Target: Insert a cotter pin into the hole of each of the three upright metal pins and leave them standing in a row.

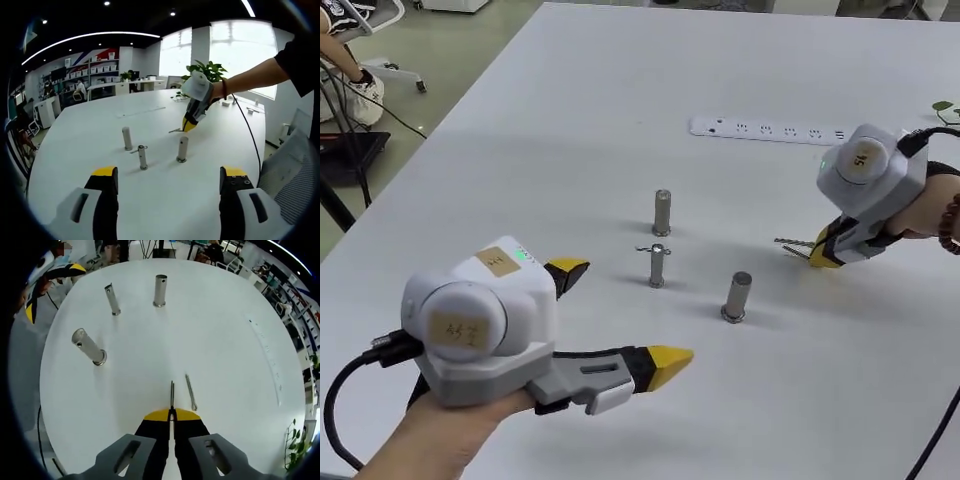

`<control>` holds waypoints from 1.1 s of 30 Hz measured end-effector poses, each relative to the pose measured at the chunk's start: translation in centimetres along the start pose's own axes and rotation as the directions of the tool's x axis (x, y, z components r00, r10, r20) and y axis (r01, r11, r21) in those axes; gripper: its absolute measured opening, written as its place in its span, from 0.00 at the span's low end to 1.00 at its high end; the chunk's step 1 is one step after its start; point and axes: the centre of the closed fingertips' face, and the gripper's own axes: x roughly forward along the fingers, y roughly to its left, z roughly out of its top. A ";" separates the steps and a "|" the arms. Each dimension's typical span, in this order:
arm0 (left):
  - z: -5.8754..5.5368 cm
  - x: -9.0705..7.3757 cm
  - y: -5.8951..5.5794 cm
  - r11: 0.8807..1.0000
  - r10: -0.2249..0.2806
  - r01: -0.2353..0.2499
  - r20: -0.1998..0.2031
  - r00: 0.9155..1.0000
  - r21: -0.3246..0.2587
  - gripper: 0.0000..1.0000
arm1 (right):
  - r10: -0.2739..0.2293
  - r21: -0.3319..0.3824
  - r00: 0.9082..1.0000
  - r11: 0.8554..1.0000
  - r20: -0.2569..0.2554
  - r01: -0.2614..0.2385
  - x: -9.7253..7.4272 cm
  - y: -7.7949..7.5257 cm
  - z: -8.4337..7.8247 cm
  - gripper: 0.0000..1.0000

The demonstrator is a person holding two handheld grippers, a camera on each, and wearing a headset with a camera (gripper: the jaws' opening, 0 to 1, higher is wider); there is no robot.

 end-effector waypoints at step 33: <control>1.4 1.7 -3.7 0.987 -0.158 0.158 -0.011 0.987 -0.027 0.48 | -0.014 -0.232 0.958 0.969 0.288 0.084 -6.8 9.1 4.7 0.00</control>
